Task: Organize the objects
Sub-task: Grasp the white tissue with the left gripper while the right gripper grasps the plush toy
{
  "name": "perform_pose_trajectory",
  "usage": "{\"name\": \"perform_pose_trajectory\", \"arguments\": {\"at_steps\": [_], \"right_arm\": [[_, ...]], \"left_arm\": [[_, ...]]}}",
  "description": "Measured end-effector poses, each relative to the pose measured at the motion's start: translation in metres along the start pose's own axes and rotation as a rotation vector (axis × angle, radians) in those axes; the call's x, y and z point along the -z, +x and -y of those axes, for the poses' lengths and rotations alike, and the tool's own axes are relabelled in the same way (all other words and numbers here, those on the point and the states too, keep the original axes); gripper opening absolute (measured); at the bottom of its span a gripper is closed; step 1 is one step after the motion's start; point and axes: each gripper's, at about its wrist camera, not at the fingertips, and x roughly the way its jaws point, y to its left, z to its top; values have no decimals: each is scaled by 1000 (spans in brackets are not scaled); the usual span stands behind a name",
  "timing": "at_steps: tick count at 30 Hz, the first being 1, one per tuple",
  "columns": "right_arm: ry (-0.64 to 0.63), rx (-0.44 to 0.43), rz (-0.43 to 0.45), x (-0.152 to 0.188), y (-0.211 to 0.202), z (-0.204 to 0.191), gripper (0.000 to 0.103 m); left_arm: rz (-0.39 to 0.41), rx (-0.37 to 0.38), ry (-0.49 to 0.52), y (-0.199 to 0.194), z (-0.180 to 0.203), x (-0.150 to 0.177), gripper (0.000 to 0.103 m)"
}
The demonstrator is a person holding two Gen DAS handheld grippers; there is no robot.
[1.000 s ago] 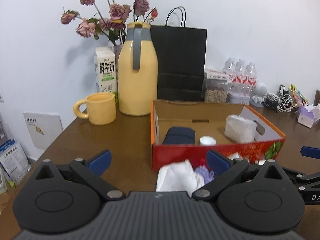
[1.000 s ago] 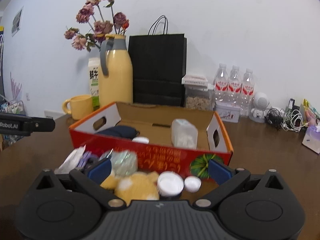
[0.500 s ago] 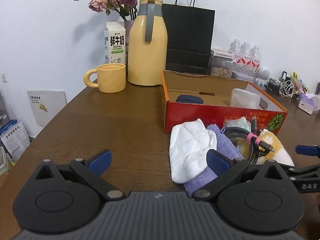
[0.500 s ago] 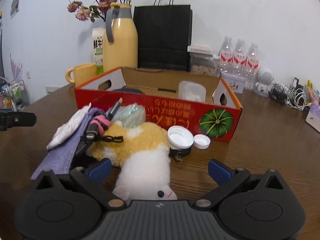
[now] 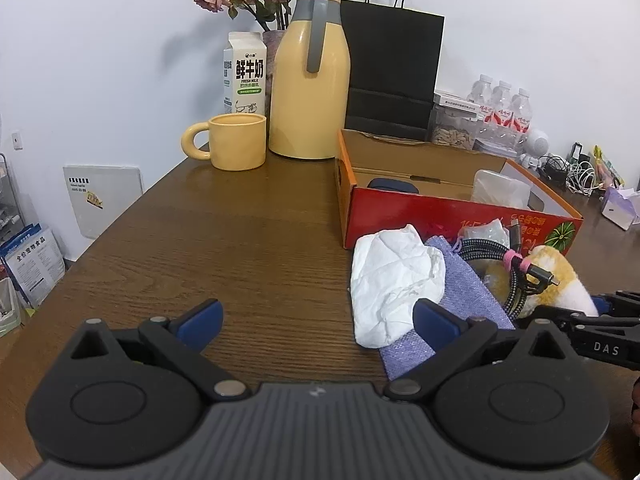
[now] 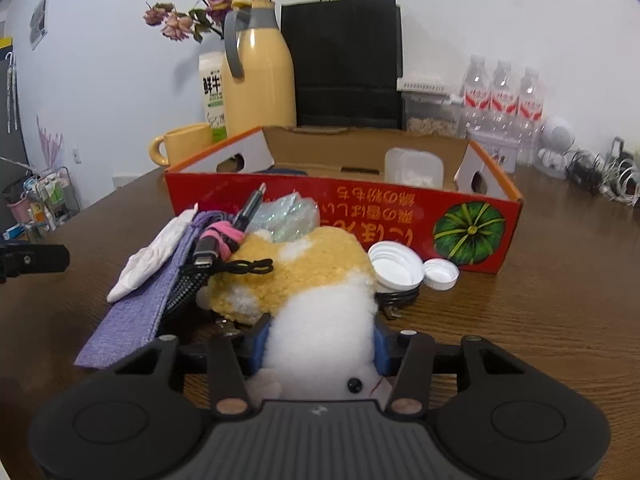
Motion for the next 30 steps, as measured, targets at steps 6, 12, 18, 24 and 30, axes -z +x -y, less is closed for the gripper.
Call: {"name": "perform_pose_trajectory", "arguments": {"at_steps": [6, 12, 18, 24, 30], "right_arm": [[-15, 65, 90, 3, -24, 8, 46], [8, 108, 144, -1, -40, 28, 46], [30, 141, 171, -4, -43, 41, 46], [41, 159, 189, -10, -44, 49, 46], [27, 128, 179, -12, -38, 43, 46]], "left_arm": [[-4, 9, 1, 6, 3, -4, 103], [-26, 34, 8, 19, 16, -6, 103], [-78, 52, 30, 40, 28, -3, 103], [-120, 54, 53, 61, 37, 0, 103], [-156, 32, 75, 83, 44, -1, 103]]}}
